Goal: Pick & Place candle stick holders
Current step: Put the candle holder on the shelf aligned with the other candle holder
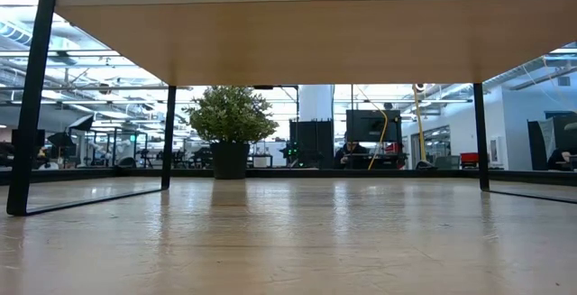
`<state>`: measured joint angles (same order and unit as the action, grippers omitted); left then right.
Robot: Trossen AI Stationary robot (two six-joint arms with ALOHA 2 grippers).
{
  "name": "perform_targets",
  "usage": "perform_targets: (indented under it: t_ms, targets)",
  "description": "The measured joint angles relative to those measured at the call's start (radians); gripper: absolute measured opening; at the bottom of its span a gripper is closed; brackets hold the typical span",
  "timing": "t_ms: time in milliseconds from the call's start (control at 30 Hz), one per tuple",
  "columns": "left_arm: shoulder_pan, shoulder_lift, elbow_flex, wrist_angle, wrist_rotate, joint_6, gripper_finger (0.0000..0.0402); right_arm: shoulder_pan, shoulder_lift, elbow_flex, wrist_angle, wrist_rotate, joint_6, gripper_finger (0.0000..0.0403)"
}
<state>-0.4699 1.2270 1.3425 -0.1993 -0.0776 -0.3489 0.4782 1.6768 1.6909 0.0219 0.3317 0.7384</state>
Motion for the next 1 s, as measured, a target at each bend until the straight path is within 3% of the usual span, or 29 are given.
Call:
perform_targets:
  t_ms: [400, 1000]
  targets:
    - [0.072, 0.057, 0.051, 0.037, 0.13, -0.002, 0.0014, 0.0, -0.001, 0.0, 0.004, 0.002, -0.055, 0.0153]
    - [0.135, 0.064, 0.055, 0.042, 0.212, -0.015, 0.0014, -0.01, -0.001, 0.0, 0.008, -0.03, -0.025, 0.0153]
